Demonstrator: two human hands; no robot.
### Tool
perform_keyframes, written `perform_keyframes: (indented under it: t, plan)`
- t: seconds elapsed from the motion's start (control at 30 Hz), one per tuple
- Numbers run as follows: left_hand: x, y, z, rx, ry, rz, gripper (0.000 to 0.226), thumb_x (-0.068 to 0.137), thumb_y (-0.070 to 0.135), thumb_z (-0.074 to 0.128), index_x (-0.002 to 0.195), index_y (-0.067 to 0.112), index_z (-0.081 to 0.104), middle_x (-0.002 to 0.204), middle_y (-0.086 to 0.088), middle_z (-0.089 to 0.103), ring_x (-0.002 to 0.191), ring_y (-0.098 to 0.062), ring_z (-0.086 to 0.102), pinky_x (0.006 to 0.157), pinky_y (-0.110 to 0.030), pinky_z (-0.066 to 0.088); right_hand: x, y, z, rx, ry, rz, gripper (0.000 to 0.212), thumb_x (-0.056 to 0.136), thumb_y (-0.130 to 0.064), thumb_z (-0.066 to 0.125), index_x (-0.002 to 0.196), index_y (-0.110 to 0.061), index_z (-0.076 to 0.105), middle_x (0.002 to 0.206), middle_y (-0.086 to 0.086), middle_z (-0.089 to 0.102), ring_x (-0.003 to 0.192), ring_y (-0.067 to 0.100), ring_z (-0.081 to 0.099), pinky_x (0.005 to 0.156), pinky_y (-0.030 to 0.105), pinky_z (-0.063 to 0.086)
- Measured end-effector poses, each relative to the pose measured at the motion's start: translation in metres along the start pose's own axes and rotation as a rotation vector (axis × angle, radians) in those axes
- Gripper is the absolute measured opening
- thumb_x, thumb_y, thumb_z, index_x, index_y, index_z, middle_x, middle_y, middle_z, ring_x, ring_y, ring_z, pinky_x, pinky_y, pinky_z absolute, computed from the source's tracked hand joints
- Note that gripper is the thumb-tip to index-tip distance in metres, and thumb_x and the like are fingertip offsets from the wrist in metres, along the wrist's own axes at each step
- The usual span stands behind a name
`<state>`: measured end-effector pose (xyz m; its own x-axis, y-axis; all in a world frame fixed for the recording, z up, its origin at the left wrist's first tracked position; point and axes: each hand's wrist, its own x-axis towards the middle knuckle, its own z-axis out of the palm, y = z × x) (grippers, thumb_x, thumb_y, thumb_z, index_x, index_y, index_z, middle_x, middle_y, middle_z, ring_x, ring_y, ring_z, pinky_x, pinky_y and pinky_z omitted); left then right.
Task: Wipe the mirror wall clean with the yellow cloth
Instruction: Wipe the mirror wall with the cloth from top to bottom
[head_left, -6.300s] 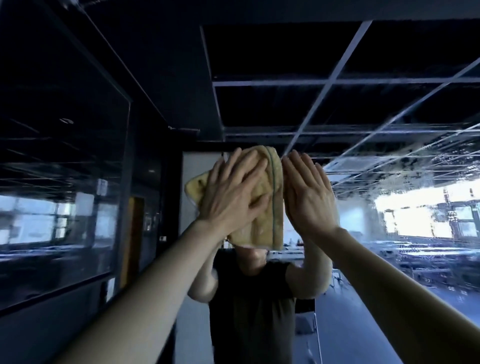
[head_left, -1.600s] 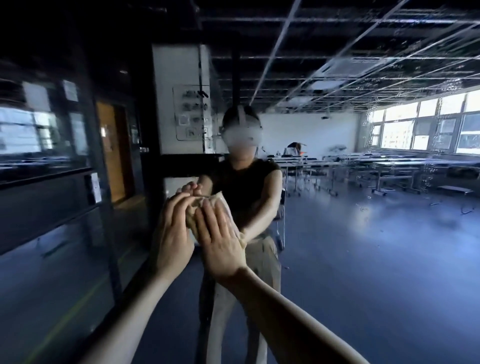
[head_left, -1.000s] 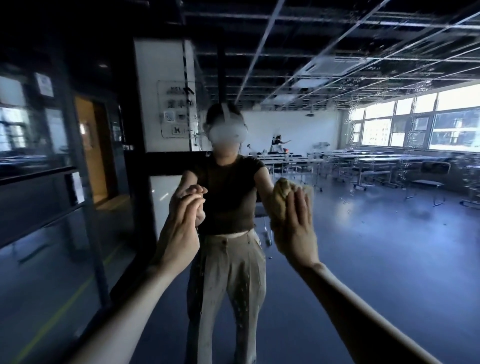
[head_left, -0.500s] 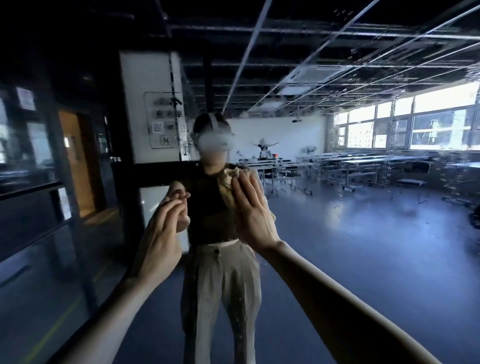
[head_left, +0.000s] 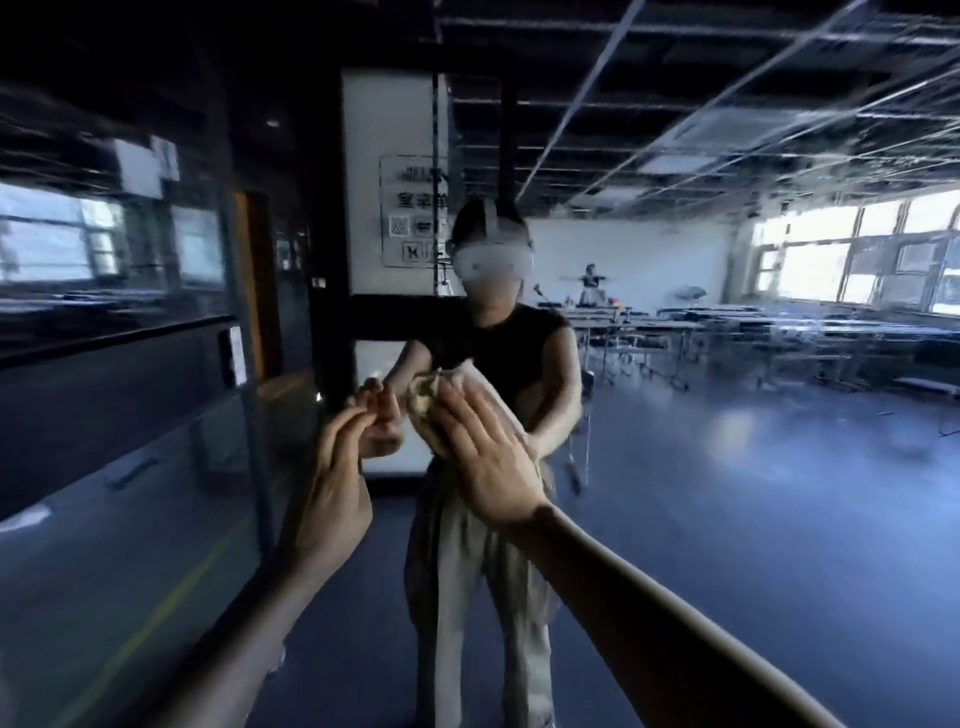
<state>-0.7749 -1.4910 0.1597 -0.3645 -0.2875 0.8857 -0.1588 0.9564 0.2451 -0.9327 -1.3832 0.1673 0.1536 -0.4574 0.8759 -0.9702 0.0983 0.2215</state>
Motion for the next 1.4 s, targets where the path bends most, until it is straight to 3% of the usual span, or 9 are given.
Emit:
perform_keyframes:
  t: [0.13,0.27,0.5,0.73,0.87,0.97,1.1,1.27,1.4]
  plan:
    - [-0.02,-0.019,-0.002,0.028,-0.084,0.064,0.06,0.074,-0.018,0.042,0.13,0.004,0.044,0.138,-0.006,0.039,0.13,-0.019,0.039,0.111,-0.021,0.025,-0.038,-0.023,0.026,-0.106,-0.155,-0.118,0.046,0.088,-0.016,0.038,0.134,-0.012,0.038,0.14,0.006,0.049,0.133,0.025,0.034,0.112,0.036,0.027]
    - [-0.017,-0.007,0.014,-0.004,-0.149,0.213,0.051,0.08,0.005,0.027,0.128,0.015,0.042,0.136,0.002,0.038,0.131,-0.02,0.038,0.108,-0.031,0.031,-0.044,0.001,0.006,-0.156,-0.187,-0.077,0.041,0.091,-0.018,0.041,0.132,-0.018,0.041,0.141,0.006,0.049,0.131,0.024,0.044,0.108,0.036,0.034]
    - [-0.026,0.015,0.044,0.014,-0.267,0.329,0.053,0.074,0.0,0.035,0.124,0.005,0.054,0.133,-0.001,0.042,0.128,-0.031,0.04,0.108,-0.041,0.032,-0.143,0.069,-0.076,-0.275,-0.079,0.447,0.066,0.084,-0.007,0.063,0.142,-0.023,0.036,0.15,0.003,0.029,0.139,0.023,0.025,0.1,0.04,0.04]
    - [-0.039,0.027,0.053,0.046,-0.292,0.259,0.051,0.077,0.004,0.03,0.118,0.0,0.058,0.129,-0.011,0.051,0.126,-0.03,0.044,0.105,-0.041,0.035,-0.142,0.054,-0.058,-0.129,0.159,0.866,0.069,0.084,0.007,0.048,0.146,-0.017,0.03,0.153,0.002,0.023,0.142,0.018,0.02,0.109,0.035,0.029]
    - [-0.049,0.044,0.063,0.018,-0.268,0.169,0.05,0.078,0.005,0.028,0.118,0.001,0.058,0.128,-0.012,0.052,0.128,-0.025,0.041,0.111,-0.03,0.028,-0.14,-0.002,-0.015,0.009,0.066,0.703,0.068,0.086,0.004,0.04,0.145,-0.028,0.028,0.156,-0.003,0.009,0.145,0.016,0.0,0.104,0.046,0.024]
    - [-0.059,0.058,0.066,-0.022,-0.233,0.107,0.048,0.079,0.007,0.031,0.119,0.0,0.056,0.129,-0.013,0.05,0.127,-0.021,0.039,0.114,-0.02,0.019,-0.141,-0.016,0.0,0.053,-0.143,0.411,0.067,0.083,0.003,0.042,0.143,-0.028,0.034,0.158,-0.012,0.007,0.145,0.016,0.003,0.117,0.031,0.011]
    - [-0.075,0.063,0.071,-0.038,-0.246,0.1,0.051,0.075,0.005,0.031,0.123,0.006,0.048,0.132,-0.007,0.041,0.126,-0.02,0.039,0.112,-0.018,0.02,-0.141,0.015,-0.024,0.026,-0.248,0.203,0.05,0.09,-0.009,0.04,0.137,-0.026,0.046,0.145,-0.001,0.043,0.135,0.022,0.036,0.113,0.032,0.024]
    - [-0.073,0.078,0.066,0.055,-0.26,0.125,0.051,0.071,0.0,0.033,0.117,-0.001,0.055,0.127,-0.011,0.048,0.118,-0.022,0.042,0.105,-0.017,0.024,-0.185,0.081,-0.075,-0.091,-0.11,0.483,0.074,0.079,0.002,0.068,0.139,-0.028,0.038,0.152,0.001,0.027,0.138,0.022,0.025,0.095,0.042,0.038]
    - [-0.077,0.083,0.068,0.044,-0.283,0.14,0.051,0.072,-0.005,0.036,0.12,0.002,0.051,0.132,-0.007,0.042,0.124,-0.022,0.039,0.111,-0.015,0.018,-0.204,0.094,-0.097,0.028,-0.037,0.757,0.07,0.087,-0.017,0.052,0.146,-0.036,0.021,0.159,-0.003,0.012,0.145,0.02,0.016,0.089,0.046,0.049]
